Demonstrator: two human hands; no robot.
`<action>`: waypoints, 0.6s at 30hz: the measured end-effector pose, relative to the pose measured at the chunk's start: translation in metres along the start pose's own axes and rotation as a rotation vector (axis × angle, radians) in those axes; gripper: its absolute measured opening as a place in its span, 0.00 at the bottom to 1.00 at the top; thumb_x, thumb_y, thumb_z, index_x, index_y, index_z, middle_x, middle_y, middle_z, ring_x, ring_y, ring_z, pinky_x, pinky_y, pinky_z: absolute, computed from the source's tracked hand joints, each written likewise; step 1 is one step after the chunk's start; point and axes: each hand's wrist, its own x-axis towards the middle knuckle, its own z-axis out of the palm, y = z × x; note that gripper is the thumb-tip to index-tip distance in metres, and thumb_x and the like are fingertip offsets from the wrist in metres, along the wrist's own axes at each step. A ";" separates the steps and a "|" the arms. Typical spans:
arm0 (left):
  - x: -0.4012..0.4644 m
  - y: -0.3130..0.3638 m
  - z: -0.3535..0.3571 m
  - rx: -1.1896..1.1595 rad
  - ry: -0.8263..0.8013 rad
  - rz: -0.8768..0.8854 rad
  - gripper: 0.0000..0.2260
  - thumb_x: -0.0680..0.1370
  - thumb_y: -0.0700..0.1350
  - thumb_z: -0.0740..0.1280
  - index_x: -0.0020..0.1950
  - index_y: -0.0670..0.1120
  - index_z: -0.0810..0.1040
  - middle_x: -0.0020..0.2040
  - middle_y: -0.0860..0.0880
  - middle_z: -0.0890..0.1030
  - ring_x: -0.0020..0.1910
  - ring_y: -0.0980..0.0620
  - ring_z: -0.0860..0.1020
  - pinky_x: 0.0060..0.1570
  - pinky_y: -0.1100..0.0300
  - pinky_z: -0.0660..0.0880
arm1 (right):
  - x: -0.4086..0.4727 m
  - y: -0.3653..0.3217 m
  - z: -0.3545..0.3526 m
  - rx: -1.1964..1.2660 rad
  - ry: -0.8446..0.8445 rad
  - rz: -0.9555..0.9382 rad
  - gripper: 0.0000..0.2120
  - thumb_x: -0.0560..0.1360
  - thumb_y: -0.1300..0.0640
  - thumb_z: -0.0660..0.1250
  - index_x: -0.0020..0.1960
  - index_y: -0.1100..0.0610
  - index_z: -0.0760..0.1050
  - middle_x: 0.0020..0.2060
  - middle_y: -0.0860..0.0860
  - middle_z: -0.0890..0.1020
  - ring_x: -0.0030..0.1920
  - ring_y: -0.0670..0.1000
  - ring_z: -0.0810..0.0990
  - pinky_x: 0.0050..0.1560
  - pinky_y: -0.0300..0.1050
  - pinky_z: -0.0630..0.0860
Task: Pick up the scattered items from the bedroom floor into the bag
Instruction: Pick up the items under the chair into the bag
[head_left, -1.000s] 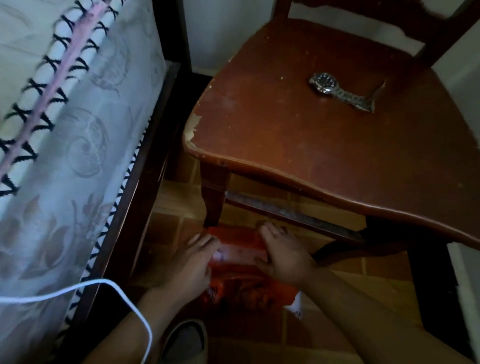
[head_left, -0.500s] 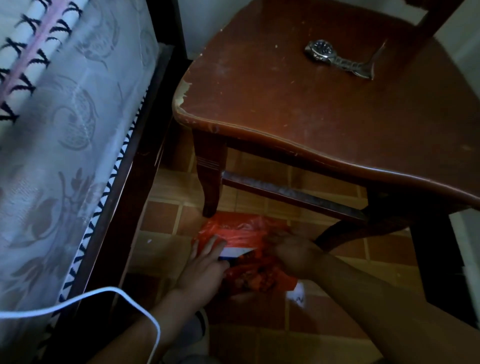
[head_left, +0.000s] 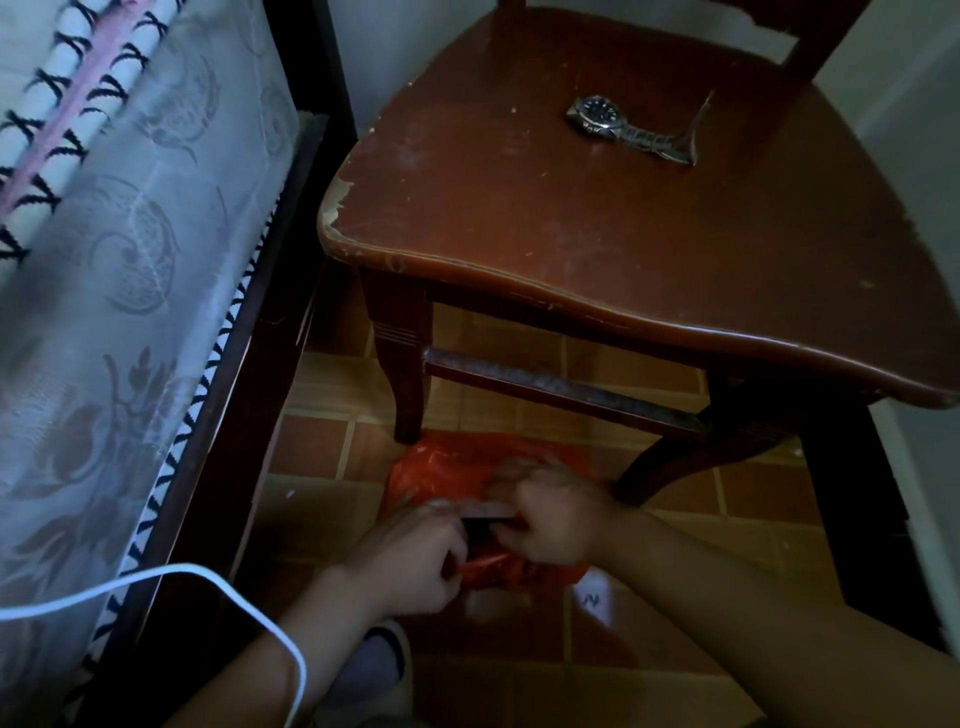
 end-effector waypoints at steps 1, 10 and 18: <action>-0.002 0.001 0.003 0.000 -0.025 -0.005 0.08 0.74 0.54 0.68 0.43 0.52 0.85 0.52 0.59 0.83 0.63 0.58 0.75 0.69 0.51 0.72 | -0.001 -0.004 0.007 0.090 -0.052 0.013 0.21 0.79 0.44 0.61 0.70 0.46 0.75 0.68 0.49 0.78 0.68 0.53 0.75 0.68 0.52 0.71; -0.007 0.001 0.040 0.053 -0.122 -0.190 0.32 0.80 0.72 0.48 0.48 0.52 0.84 0.52 0.57 0.82 0.62 0.56 0.74 0.67 0.46 0.68 | -0.018 0.018 0.043 0.055 -0.354 0.153 0.14 0.84 0.48 0.64 0.60 0.56 0.81 0.41 0.47 0.80 0.41 0.48 0.78 0.42 0.37 0.77; -0.001 0.017 0.019 0.069 -0.077 -0.194 0.13 0.81 0.60 0.66 0.53 0.54 0.85 0.61 0.58 0.81 0.66 0.56 0.73 0.66 0.52 0.70 | -0.014 0.022 0.038 -0.004 -0.147 0.014 0.13 0.82 0.51 0.65 0.65 0.51 0.77 0.60 0.52 0.80 0.59 0.54 0.79 0.61 0.52 0.77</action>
